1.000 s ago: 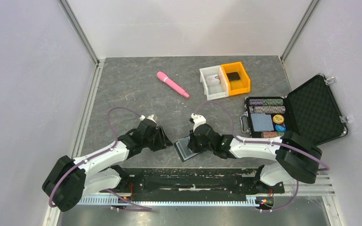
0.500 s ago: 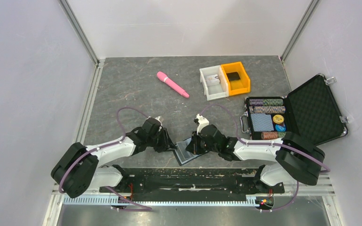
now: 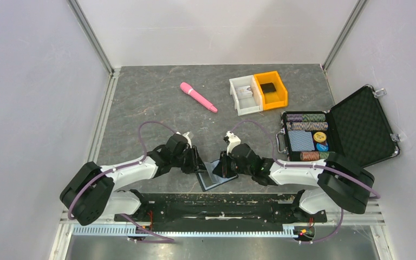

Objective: Take the credit cards out of the card holder
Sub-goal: Remove the credit card from the card holder.

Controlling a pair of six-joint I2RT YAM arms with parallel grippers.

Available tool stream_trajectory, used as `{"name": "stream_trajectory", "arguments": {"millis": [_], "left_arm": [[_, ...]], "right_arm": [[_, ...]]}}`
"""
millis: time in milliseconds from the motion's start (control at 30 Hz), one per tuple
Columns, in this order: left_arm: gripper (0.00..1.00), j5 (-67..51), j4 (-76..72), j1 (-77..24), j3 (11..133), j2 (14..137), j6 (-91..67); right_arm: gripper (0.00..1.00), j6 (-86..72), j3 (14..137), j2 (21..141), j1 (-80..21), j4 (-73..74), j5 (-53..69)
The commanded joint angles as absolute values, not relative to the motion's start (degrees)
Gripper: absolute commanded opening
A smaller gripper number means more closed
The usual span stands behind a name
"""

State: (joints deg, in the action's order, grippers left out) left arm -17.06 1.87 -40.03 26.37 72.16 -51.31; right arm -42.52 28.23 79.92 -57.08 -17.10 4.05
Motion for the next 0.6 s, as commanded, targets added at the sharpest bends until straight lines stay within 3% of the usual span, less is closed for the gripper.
{"name": "stream_trajectory", "arguments": {"millis": [0, 233, 567], "left_arm": [[0.35, -19.8, -3.3, -41.0, 28.7, 73.3, -51.8], [0.37, -22.4, -6.1, -42.1, 32.7, 78.3, -52.4], [0.38, -21.9, -7.2, -43.0, 35.4, 83.5, -52.0]], "right_arm": [[0.21, -40.4, 30.4, 77.7, -56.8, -14.6, 2.5], [0.40, -36.0, 31.8, 70.0, -56.0, -4.0, -6.5], [0.37, -30.9, 31.7, 61.4, -56.0, 1.8, -8.2]]}}
